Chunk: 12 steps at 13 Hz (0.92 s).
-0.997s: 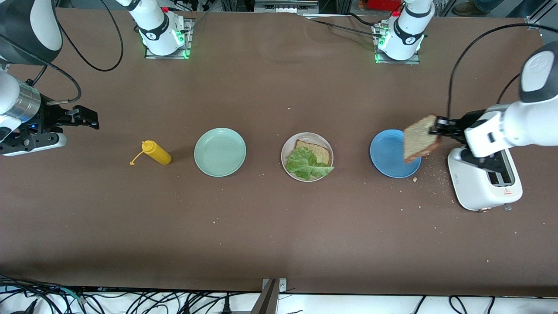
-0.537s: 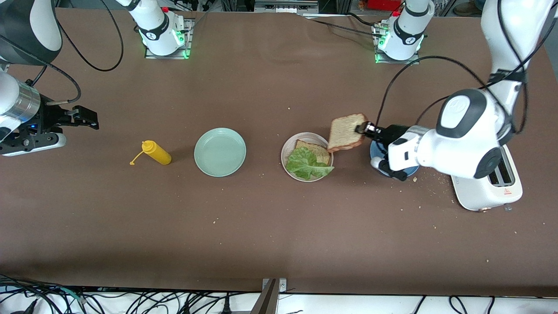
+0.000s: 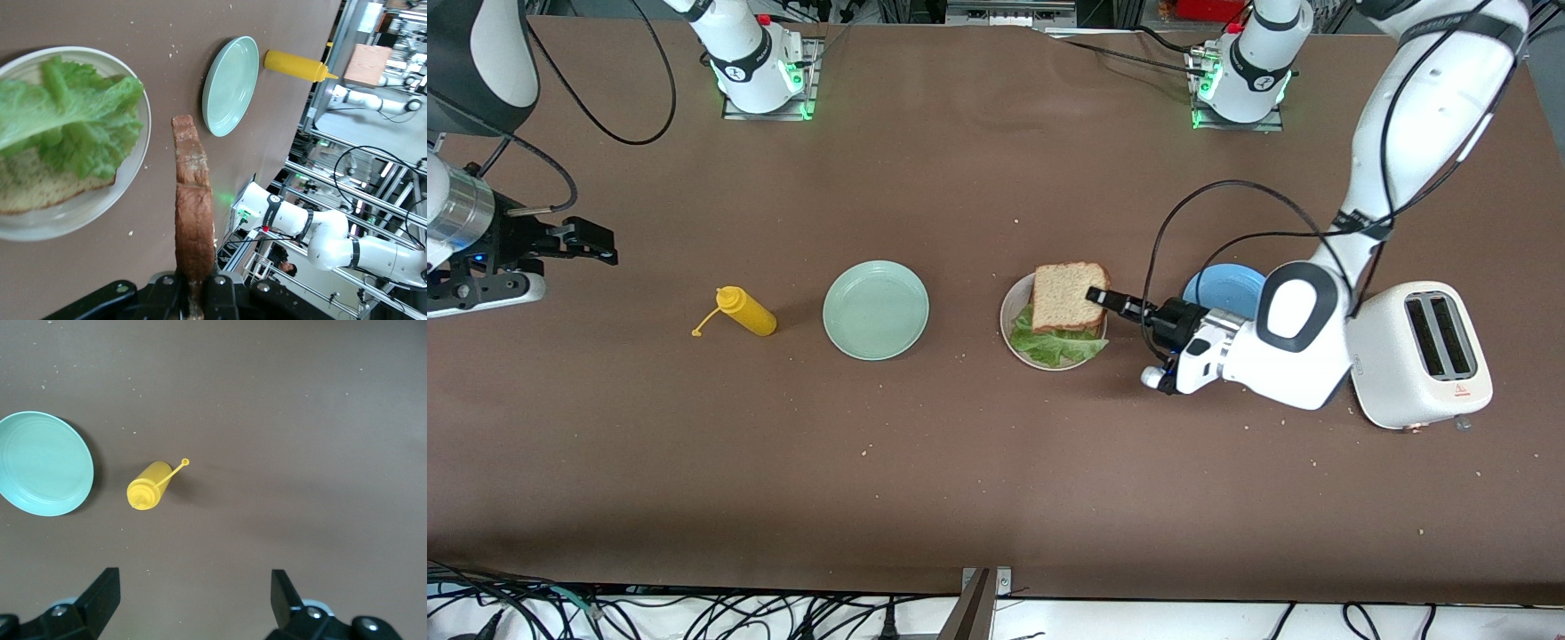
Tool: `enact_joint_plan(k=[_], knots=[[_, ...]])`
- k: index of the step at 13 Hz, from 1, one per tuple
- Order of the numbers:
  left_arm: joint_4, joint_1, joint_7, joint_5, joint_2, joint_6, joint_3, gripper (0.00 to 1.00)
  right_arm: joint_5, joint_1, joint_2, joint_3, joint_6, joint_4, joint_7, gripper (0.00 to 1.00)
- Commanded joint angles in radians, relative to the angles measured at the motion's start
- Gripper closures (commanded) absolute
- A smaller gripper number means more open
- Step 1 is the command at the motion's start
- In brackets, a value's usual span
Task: Make sandwich in beige plate with both arms
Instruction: 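Lower the bread onto the lettuce and open the left gripper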
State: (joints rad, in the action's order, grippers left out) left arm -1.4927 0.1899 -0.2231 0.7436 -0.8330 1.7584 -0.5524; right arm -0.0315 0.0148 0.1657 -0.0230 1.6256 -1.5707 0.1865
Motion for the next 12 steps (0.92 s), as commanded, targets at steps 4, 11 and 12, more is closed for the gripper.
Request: enact_joint_plan(k=[4, 11, 12], knots=[[0.009, 0.0, -0.246, 0.074, -0.139, 0.105, -0.001, 0.98, 0.019, -0.019, 0.0, 0.006, 0.008, -0.005, -0.009, 0.0], [-0.003, 0.006, -0.271, 0.057, -0.13, 0.104, 0.003, 0.0, 0.019, -0.019, 0.008, 0.006, 0.008, 0.012, -0.007, 0.0], [-0.007, 0.011, -0.269, 0.048, -0.121, 0.102, 0.006, 0.0, 0.019, -0.019, 0.008, 0.006, 0.007, 0.014, -0.007, 0.0]])
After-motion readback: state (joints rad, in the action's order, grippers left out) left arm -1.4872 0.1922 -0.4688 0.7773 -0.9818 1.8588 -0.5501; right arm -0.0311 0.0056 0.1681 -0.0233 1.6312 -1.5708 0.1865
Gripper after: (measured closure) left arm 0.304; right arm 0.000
